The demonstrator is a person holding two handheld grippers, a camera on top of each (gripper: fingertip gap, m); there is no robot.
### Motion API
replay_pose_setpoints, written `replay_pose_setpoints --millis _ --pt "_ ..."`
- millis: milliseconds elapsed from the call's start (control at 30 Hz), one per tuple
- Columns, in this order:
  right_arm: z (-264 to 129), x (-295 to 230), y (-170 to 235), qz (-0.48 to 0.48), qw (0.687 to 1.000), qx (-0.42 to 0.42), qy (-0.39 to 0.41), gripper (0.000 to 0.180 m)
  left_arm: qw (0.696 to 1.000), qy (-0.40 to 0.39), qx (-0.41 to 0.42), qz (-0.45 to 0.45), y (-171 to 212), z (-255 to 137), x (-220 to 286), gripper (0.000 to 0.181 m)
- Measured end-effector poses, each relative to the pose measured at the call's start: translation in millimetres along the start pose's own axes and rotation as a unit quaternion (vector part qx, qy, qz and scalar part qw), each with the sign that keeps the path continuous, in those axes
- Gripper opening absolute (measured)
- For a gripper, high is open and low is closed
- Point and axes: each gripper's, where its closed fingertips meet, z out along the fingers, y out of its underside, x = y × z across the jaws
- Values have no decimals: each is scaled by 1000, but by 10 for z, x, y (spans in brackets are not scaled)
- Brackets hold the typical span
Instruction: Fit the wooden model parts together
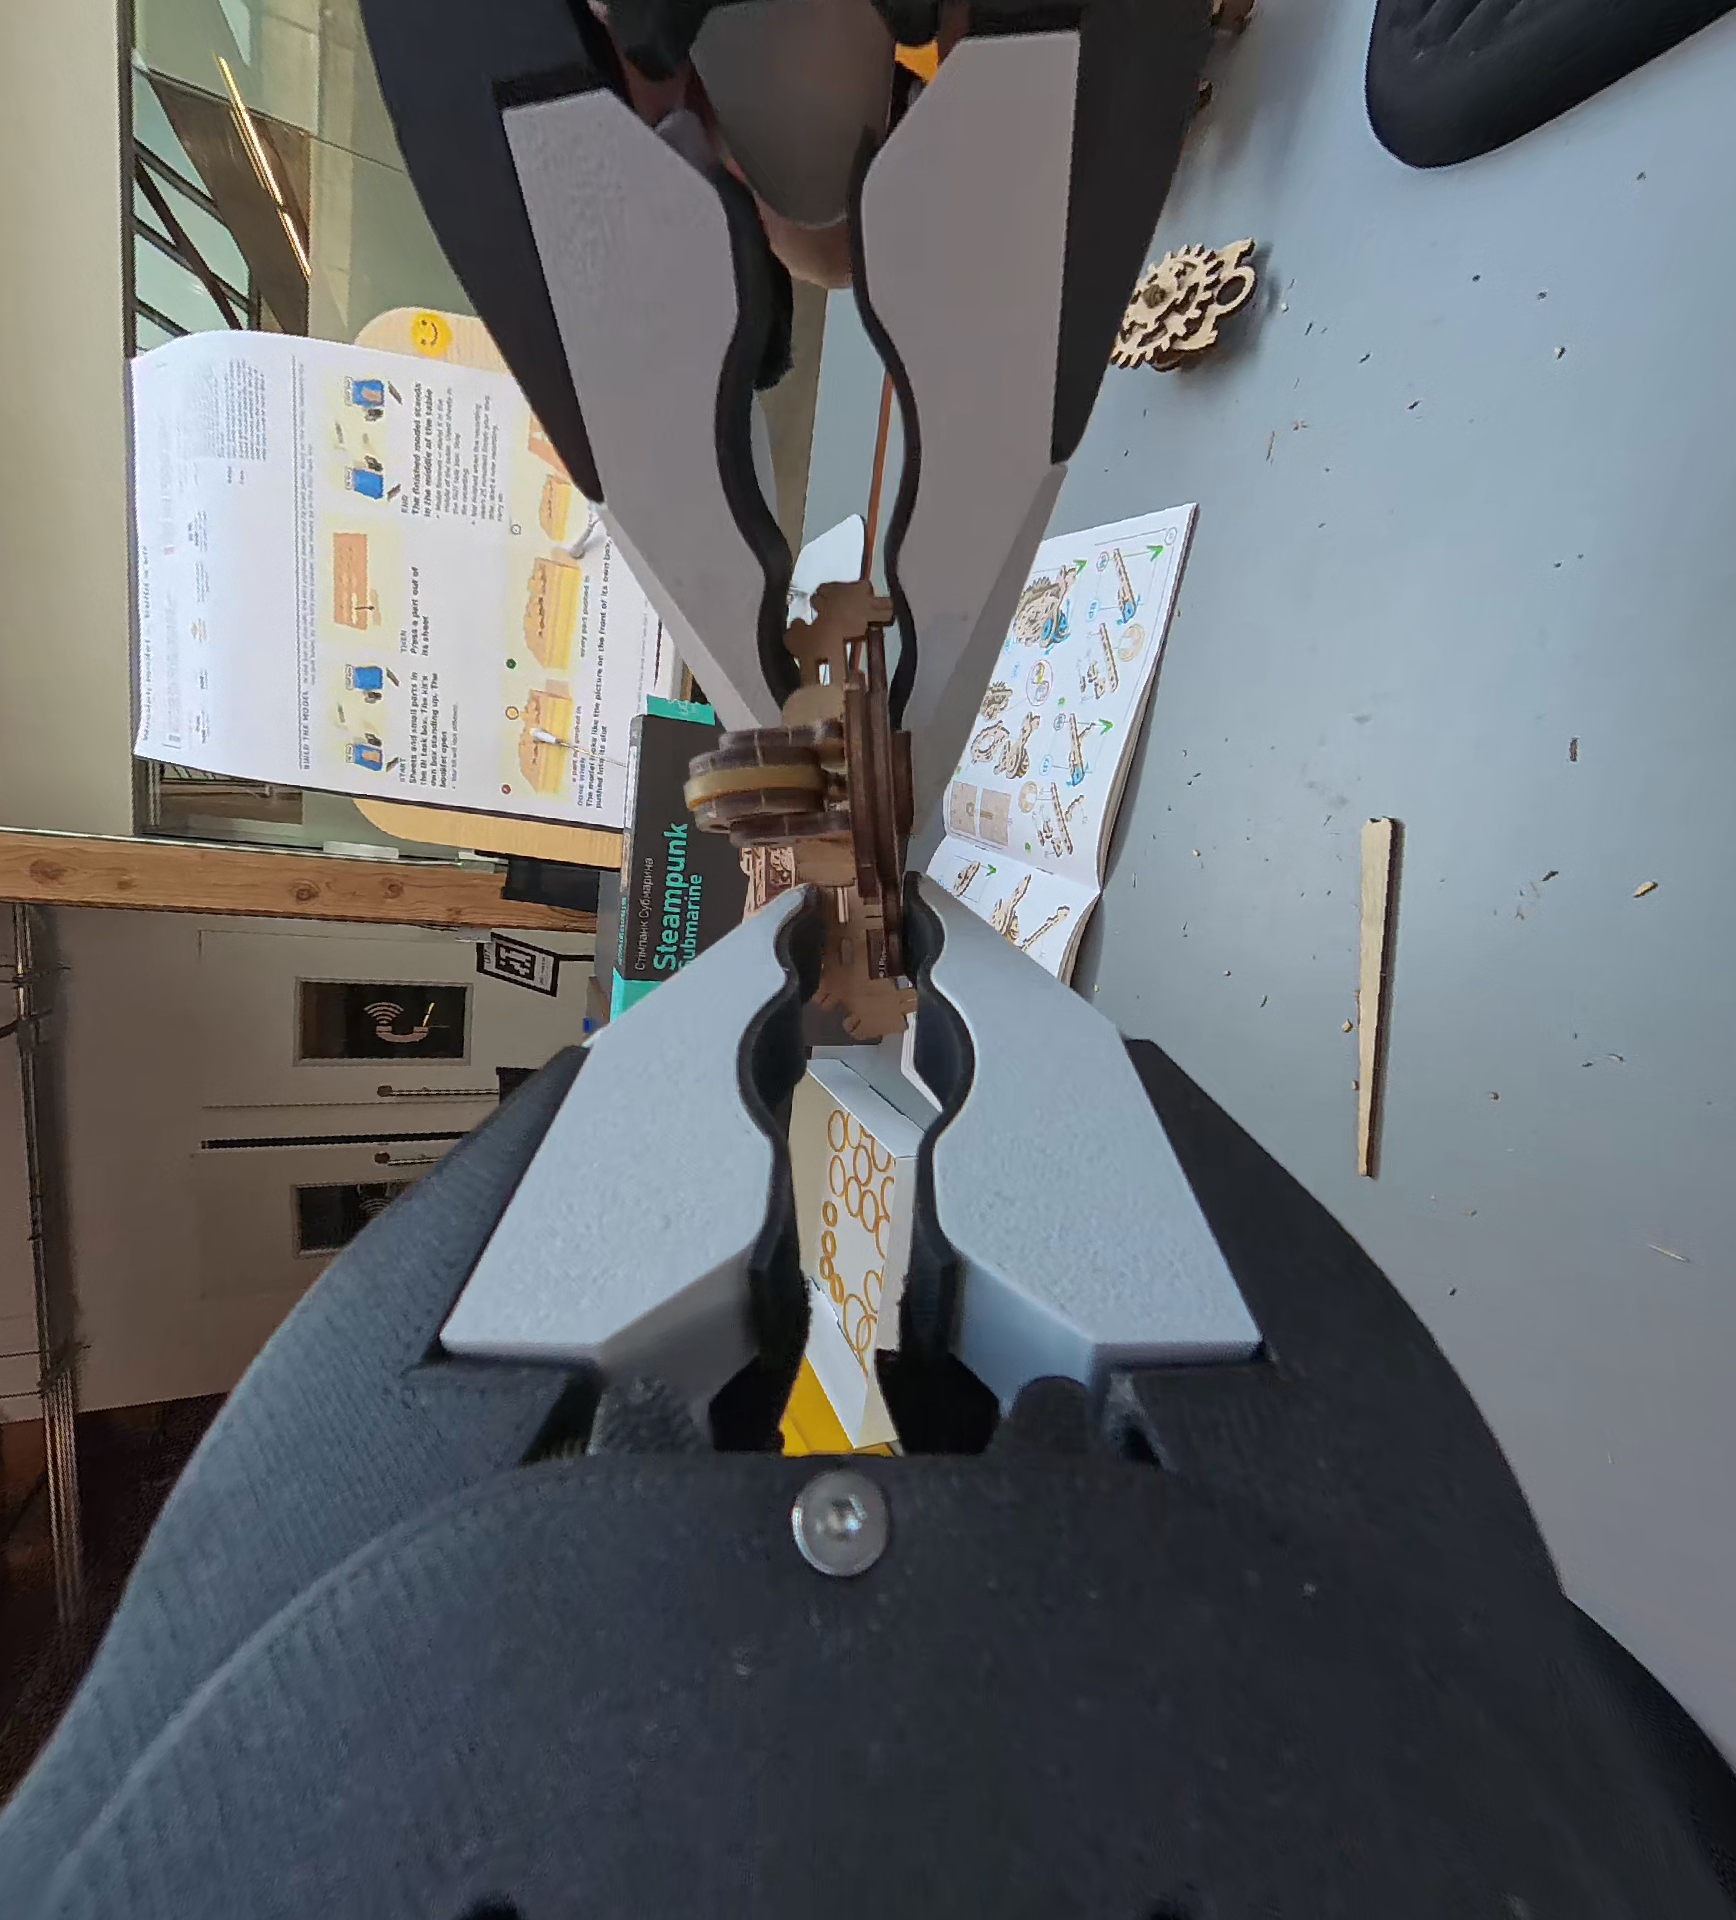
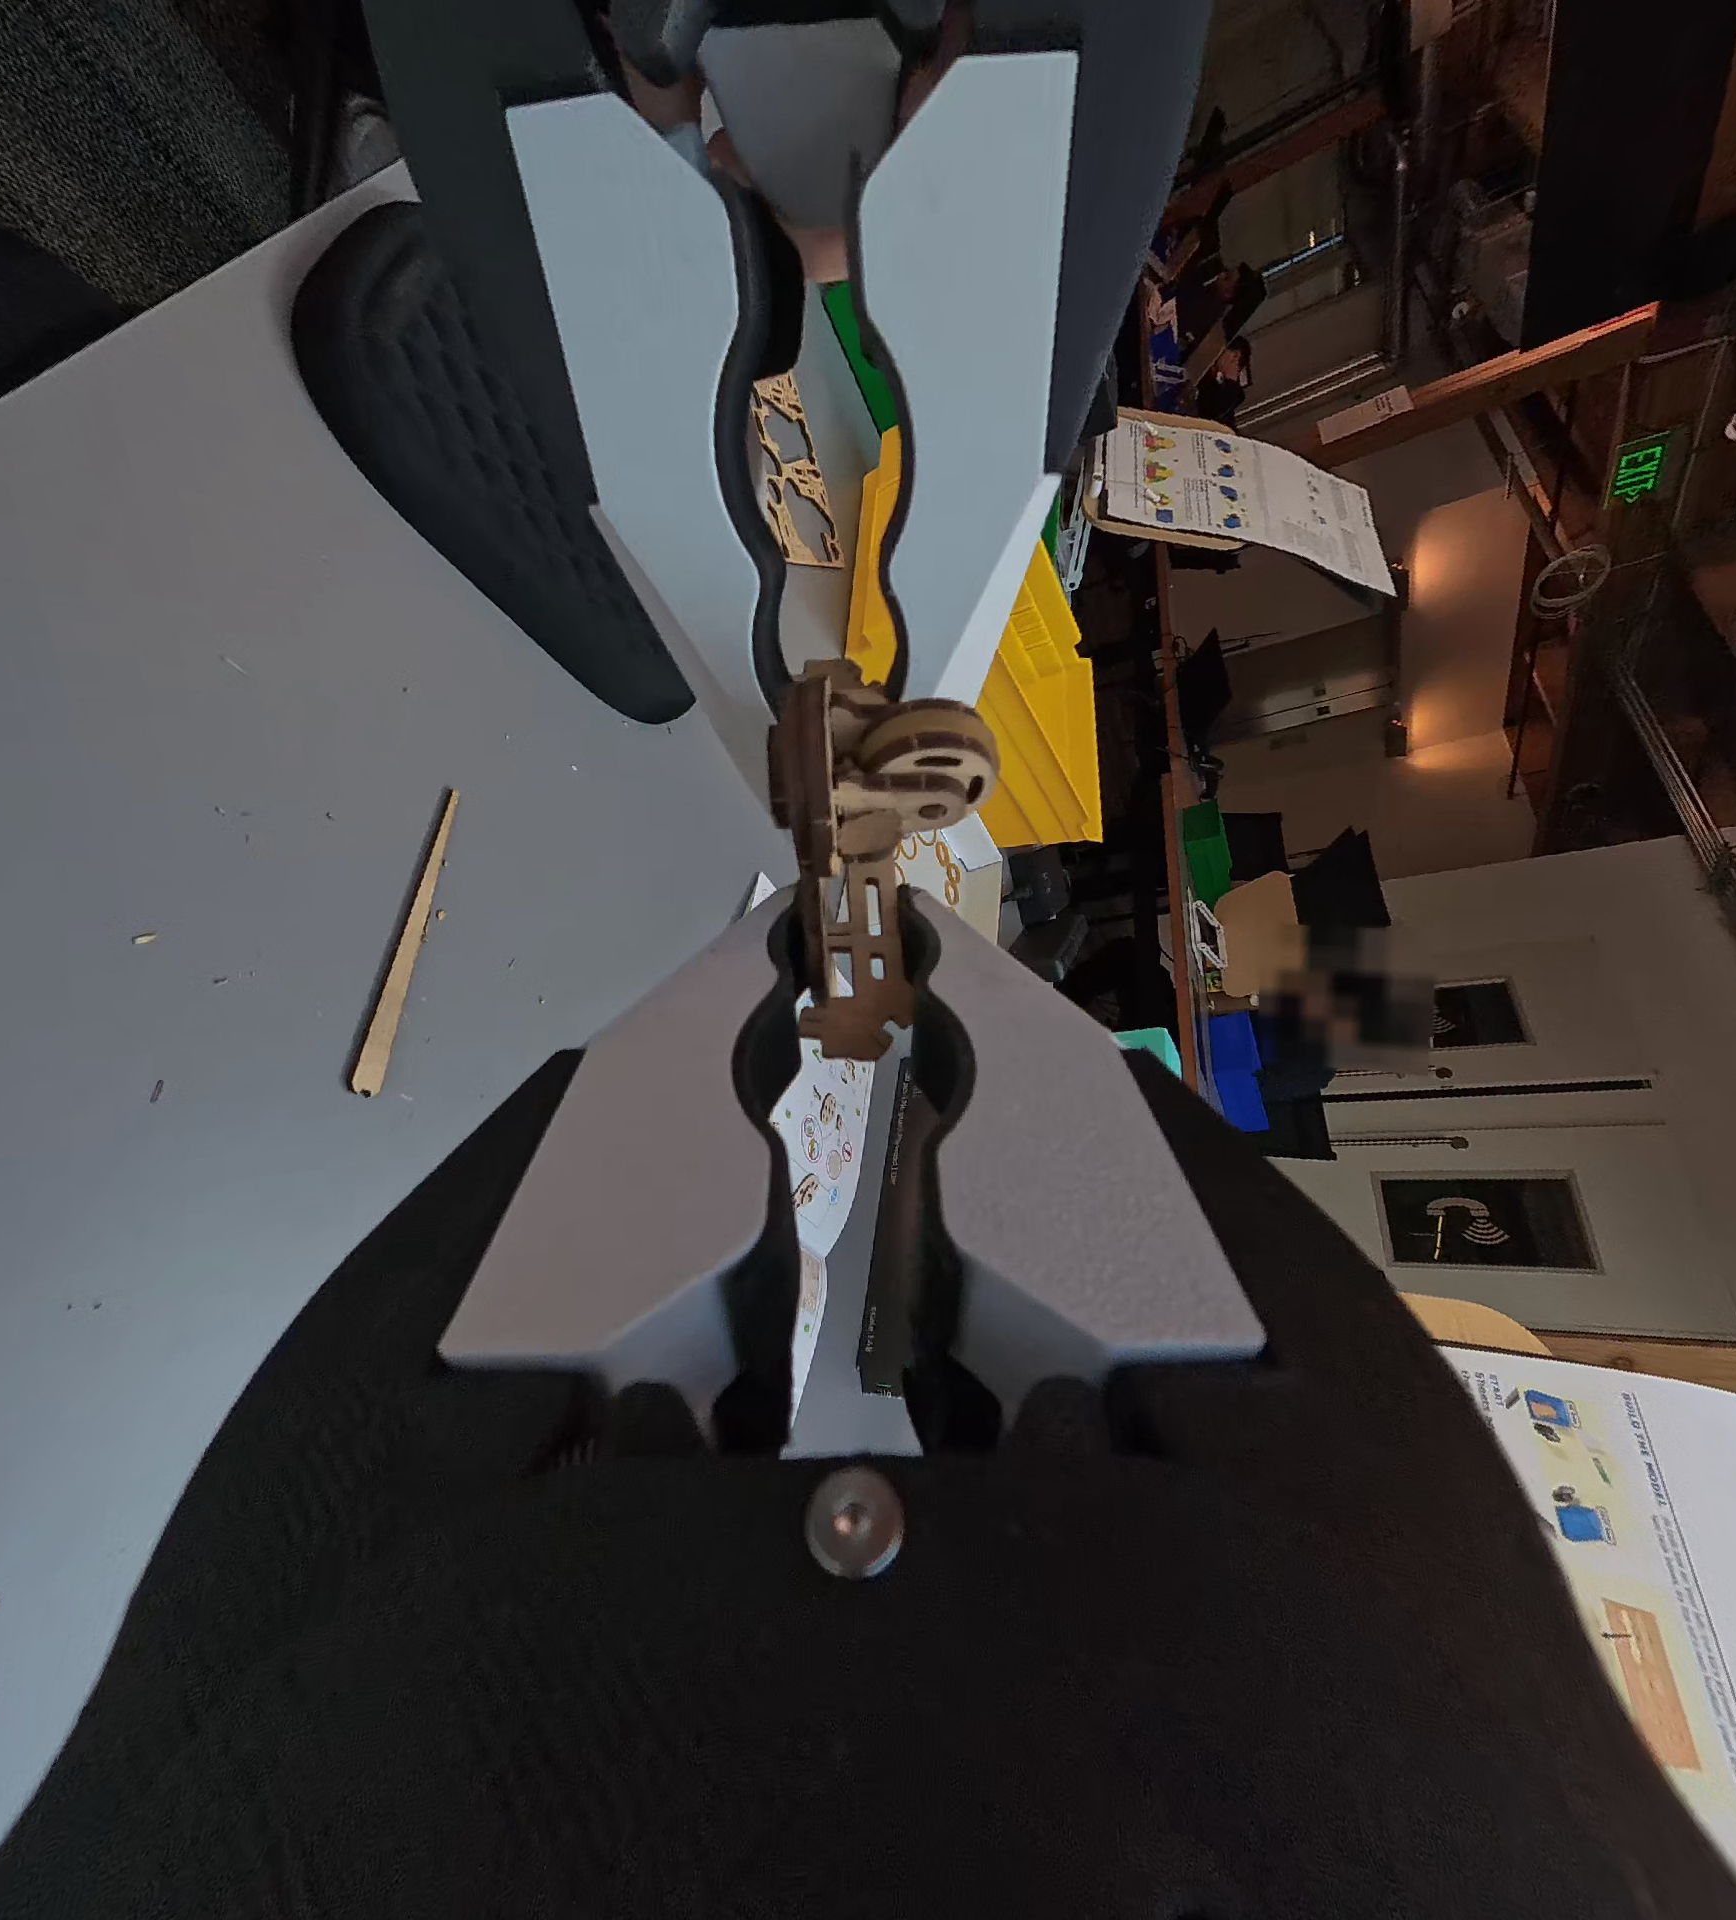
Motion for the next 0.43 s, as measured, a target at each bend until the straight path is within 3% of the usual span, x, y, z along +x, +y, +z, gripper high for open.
replay_pose_setpoints --millis 167,333,433 --pt "106 113 240 20 996 -81 36 49 999 -23 -29 -13 9 -14 -86 13" --pt "224 84 442 -59 977 -192 73 59 996 -48 -66 20 -29 4 -95 12" --pt "230 117 488 -59 969 -222 91 60 996 -50 -64 36 -70 27 -36 12"
